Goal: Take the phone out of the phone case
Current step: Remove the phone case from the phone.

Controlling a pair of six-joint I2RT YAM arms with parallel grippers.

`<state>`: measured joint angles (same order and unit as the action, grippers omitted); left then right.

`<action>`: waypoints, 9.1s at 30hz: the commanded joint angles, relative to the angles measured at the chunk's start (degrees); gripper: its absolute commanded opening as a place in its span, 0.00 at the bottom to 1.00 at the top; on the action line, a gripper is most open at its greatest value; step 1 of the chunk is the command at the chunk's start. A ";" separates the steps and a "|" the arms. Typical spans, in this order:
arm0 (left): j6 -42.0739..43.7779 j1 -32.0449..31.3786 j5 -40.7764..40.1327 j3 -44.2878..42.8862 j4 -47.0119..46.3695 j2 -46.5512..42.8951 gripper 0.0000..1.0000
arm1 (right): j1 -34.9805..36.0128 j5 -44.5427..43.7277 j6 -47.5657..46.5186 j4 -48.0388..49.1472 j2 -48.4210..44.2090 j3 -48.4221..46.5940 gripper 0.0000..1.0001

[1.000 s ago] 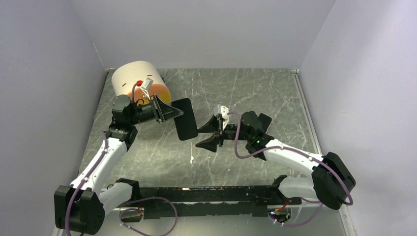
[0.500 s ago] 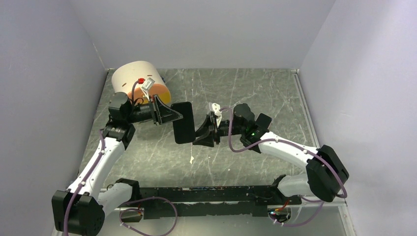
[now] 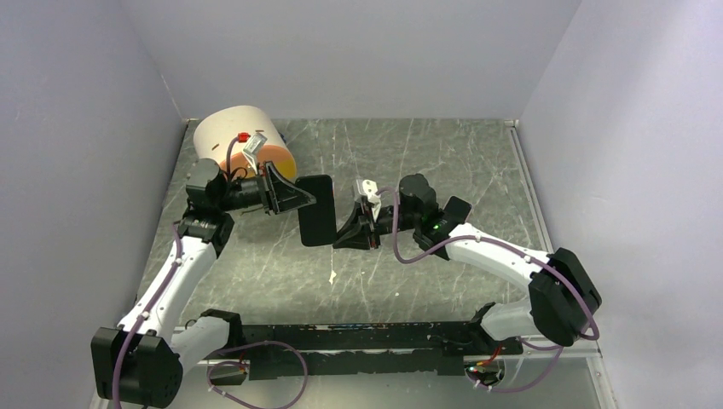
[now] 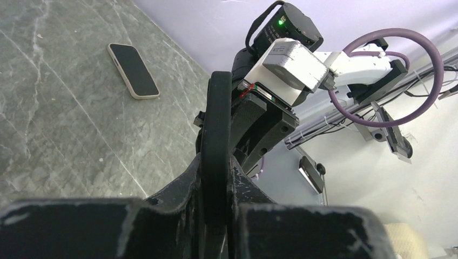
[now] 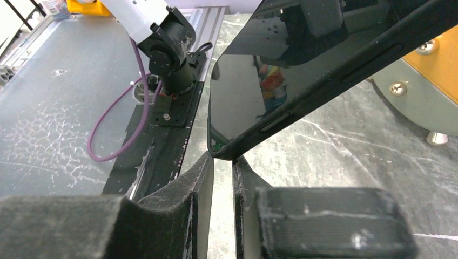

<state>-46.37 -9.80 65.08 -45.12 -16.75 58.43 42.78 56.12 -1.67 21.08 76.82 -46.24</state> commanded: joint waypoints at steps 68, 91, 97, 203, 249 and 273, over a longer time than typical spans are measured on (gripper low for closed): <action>-6.06 -0.57 -3.33 1.01 -7.90 -2.10 0.03 | -5.05 2.26 -1.87 12.50 -3.30 4.98 0.59; -17.01 -0.57 -2.01 4.43 -21.57 -1.03 0.03 | -4.03 3.69 13.07 29.01 -0.13 4.40 0.52; -16.77 -0.58 -2.05 4.29 -21.18 -1.13 0.02 | -3.97 3.74 15.68 31.01 0.45 4.32 0.50; 42.50 -21.72 -45.28 -15.16 44.50 1.85 0.73 | -3.30 -37.34 69.83 0.76 -3.28 7.31 0.00; 83.07 -41.74 -70.21 7.97 8.50 2.63 0.58 | -0.87 -34.45 76.42 3.35 -4.14 6.02 0.00; 78.18 -44.56 -70.28 3.85 16.41 -1.59 0.03 | -1.39 -49.91 77.39 -1.08 4.36 3.36 0.00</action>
<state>34.28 -53.04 -6.90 -38.02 -0.47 59.86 43.11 13.15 75.31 16.73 78.46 -39.29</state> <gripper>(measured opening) 0.074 0.163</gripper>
